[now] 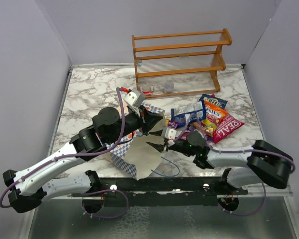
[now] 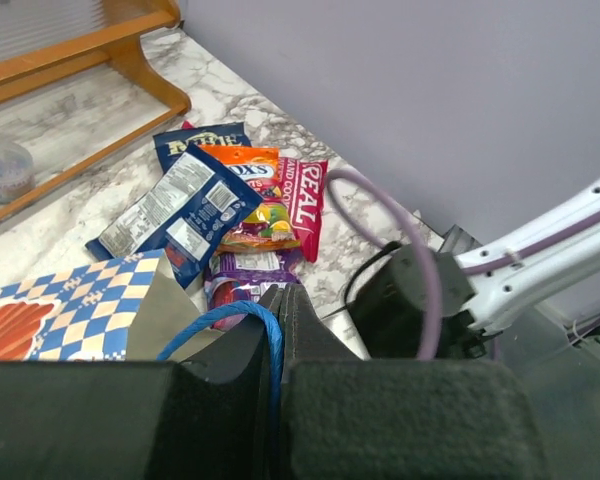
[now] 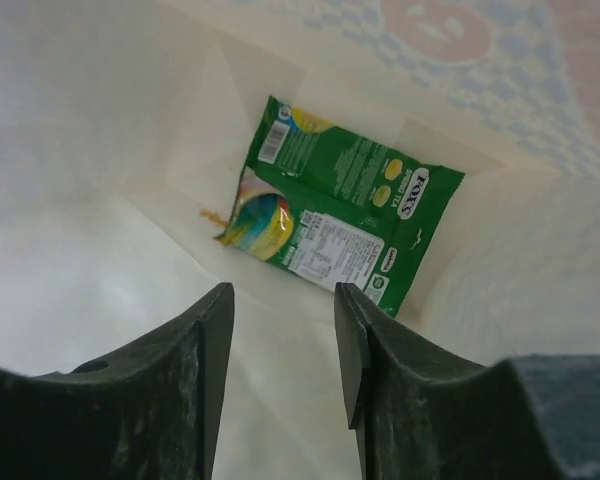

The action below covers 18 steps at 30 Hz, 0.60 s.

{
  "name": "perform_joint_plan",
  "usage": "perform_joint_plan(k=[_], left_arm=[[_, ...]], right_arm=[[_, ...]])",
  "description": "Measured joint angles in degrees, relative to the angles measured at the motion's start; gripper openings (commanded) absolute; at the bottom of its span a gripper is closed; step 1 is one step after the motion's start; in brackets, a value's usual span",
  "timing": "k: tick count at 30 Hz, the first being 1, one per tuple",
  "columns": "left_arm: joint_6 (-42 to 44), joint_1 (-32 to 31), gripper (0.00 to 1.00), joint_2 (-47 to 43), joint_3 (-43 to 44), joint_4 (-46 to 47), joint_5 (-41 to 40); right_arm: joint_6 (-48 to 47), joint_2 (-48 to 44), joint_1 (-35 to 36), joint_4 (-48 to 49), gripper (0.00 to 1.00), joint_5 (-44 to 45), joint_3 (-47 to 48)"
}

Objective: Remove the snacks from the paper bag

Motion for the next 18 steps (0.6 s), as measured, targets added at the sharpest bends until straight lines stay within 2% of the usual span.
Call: perform_joint_plan(k=[7, 11, 18], left_arm=[[0.3, 0.0, 0.0, 0.0, 0.2, -0.1, 1.4], [0.3, 0.0, 0.0, 0.0, 0.2, 0.0, 1.5], [0.3, 0.0, 0.0, 0.5, 0.2, 1.0, 2.8]], right_arm=[[-5.5, 15.9, 0.6, 3.4, 0.46, 2.2, 8.2], [-8.6, 21.0, 1.2, 5.5, 0.49, 5.2, 10.6], [-12.7, 28.8, 1.6, 3.7, 0.5, 11.8, 16.2]])
